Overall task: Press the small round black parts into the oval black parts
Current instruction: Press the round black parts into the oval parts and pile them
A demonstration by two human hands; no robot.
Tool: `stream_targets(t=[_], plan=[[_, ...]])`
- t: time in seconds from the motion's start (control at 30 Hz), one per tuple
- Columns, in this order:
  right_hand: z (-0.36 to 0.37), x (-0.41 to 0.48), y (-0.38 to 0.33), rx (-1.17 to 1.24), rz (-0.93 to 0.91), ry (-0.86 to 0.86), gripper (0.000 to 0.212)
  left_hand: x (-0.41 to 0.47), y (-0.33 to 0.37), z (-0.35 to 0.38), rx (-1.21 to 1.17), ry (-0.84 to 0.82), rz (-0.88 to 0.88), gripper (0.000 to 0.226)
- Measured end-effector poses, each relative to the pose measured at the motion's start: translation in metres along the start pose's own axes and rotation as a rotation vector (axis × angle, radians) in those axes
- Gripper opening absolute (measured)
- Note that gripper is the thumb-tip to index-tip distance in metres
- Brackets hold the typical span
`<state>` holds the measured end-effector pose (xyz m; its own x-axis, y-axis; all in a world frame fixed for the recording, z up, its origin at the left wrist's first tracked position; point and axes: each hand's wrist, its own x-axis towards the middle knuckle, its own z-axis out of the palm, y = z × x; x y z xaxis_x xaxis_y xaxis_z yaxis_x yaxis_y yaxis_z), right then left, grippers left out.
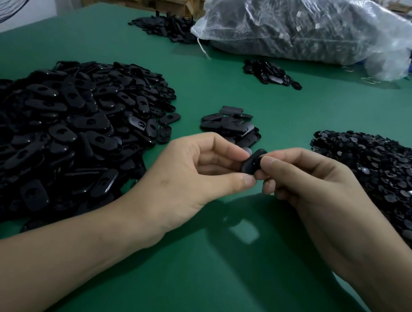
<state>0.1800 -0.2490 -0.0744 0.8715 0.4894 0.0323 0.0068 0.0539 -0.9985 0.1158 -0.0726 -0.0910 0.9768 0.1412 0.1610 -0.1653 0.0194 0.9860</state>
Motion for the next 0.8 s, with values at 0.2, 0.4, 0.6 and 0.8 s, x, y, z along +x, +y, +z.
stream_targets(t=[0.2,0.4,0.6,0.8], plan=[[0.0004,0.0005,0.0007,0.012,-0.011,0.01,0.019,-0.0014,0.0037,0.0014,-0.08,-0.006,-0.044,0.011],[0.0006,0.0002,0.0027,0.039,-0.032,0.003,0.016,-0.0013,0.0042,0.0026,-0.059,0.005,-0.036,0.023],[-0.0005,0.0009,0.0056,0.022,-0.055,0.002,0.017,-0.0007,0.0028,0.0028,-0.037,0.025,-0.025,0.029],[-0.0006,0.0013,0.0054,-0.033,-0.058,0.022,0.012,0.0,0.0012,0.002,-0.019,0.039,-0.022,0.035]])
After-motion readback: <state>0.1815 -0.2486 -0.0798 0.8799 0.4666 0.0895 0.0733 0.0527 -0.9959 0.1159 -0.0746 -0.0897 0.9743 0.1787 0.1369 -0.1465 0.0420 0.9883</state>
